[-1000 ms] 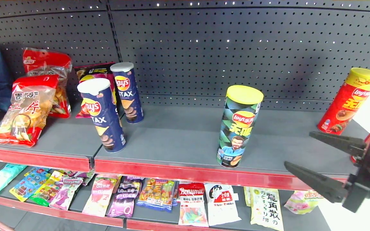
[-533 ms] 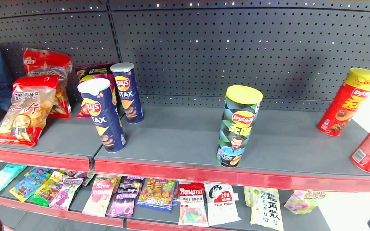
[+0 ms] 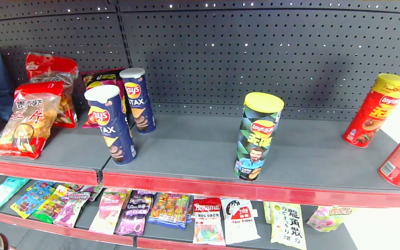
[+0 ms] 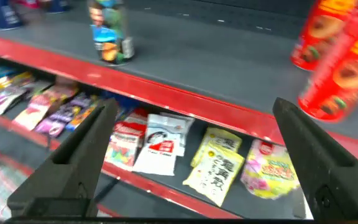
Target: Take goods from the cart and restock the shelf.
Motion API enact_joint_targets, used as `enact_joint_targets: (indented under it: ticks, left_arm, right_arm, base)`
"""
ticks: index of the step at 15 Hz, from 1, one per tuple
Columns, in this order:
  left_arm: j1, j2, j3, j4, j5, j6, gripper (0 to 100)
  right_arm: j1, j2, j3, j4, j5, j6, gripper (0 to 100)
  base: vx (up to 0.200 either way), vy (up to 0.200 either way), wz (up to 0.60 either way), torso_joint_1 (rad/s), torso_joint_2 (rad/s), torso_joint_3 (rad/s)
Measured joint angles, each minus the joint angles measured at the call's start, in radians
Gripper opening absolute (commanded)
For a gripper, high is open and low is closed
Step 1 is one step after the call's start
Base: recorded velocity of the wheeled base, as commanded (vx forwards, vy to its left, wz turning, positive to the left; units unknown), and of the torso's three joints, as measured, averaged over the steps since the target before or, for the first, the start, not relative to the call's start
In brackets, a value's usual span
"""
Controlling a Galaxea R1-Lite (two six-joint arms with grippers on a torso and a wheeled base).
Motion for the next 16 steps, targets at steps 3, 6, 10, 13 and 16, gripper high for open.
enact_joint_targets:
  ticks: [3, 6, 10, 13, 16]
  left_arm:
    - [-0.001, 0.006, 0.002, 0.000, 0.000, 0.000, 0]
    - [-0.001, 0.011, 0.003, 0.000, 0.000, 0.000, 0]
    - [-0.001, 0.013, 0.008, 0.000, 0.000, -0.010, 0]
    - [-0.001, 0.014, 0.017, -0.001, 0.000, -0.014, 0]
    - [-0.001, 0.010, 0.026, -0.001, 0.000, -0.014, 0]
  right_arm:
    - [0.002, -0.092, 0.067, 0.037, -0.019, 0.003, 100]
    - [-0.010, -0.120, 0.106, 0.065, -0.093, 0.005, 100]
    - [-0.080, -0.006, 0.095, 0.050, -0.262, 0.016, 100]
    - [-0.203, 0.135, 0.069, -0.034, -0.266, 0.078, 100]
    - [-0.355, 0.214, 0.100, -0.111, -0.182, 0.109, 100]
  base:
    - [0.000, 0.000, 0.00, 0.000, 0.00, 0.000]
    - [0.000, 0.000, 0.00, 0.000, 0.00, 0.000]
    - [0.000, 0.000, 0.00, 0.000, 0.00, 0.000]
    - [0.000, 0.000, 0.00, 0.000, 0.00, 0.000]
    - [0.000, 0.000, 0.00, 0.000, 0.00, 0.000]
